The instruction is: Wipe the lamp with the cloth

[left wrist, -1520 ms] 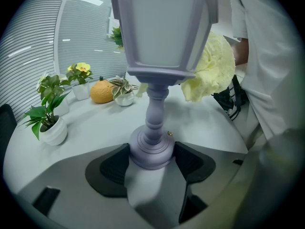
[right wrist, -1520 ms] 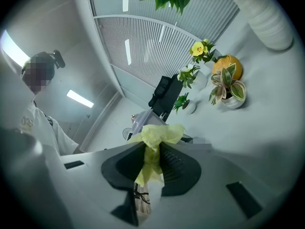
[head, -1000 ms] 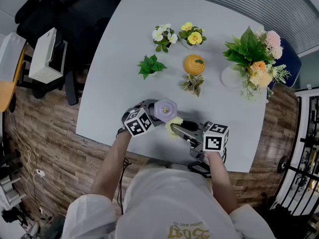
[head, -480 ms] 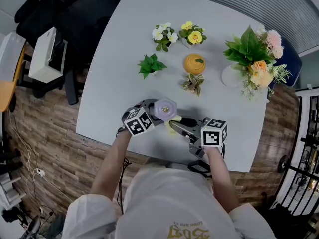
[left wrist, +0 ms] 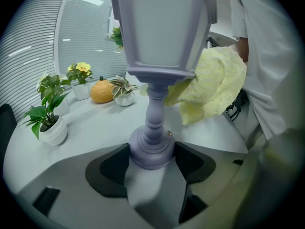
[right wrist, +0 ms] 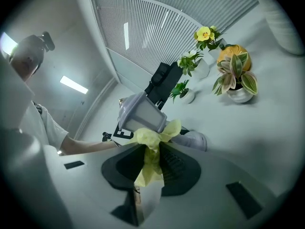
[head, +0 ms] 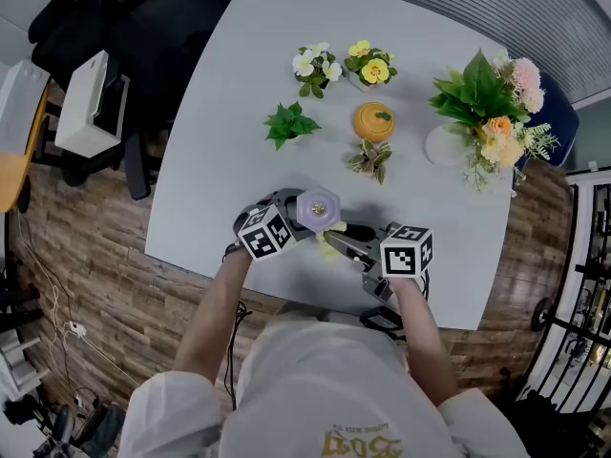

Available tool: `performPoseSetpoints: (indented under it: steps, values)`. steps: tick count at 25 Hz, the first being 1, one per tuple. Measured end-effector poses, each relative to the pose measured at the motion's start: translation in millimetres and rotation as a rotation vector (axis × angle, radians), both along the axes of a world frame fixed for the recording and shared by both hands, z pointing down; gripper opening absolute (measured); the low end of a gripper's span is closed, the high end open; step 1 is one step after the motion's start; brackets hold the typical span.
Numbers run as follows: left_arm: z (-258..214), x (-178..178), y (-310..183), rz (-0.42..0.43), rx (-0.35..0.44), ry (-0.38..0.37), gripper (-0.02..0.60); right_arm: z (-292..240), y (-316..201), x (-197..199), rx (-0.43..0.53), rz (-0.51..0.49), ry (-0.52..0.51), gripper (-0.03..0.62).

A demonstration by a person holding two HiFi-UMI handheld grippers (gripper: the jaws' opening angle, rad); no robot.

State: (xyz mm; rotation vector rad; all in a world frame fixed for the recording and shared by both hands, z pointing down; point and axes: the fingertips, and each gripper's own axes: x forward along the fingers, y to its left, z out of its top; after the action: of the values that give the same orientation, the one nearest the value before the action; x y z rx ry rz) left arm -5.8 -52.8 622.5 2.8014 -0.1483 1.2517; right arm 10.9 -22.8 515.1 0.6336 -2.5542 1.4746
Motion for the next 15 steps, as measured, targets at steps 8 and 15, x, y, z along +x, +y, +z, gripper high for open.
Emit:
performPoseSetpoints:
  steps: [8,15]
  values:
    - [0,0,0,0.000,0.002,-0.001,0.305,10,0,-3,-0.014,-0.015,0.048,0.097]
    - [0,0,0,-0.001,0.005,0.000,0.305,17,-2,-5,-0.030,-0.017,0.074,0.097]
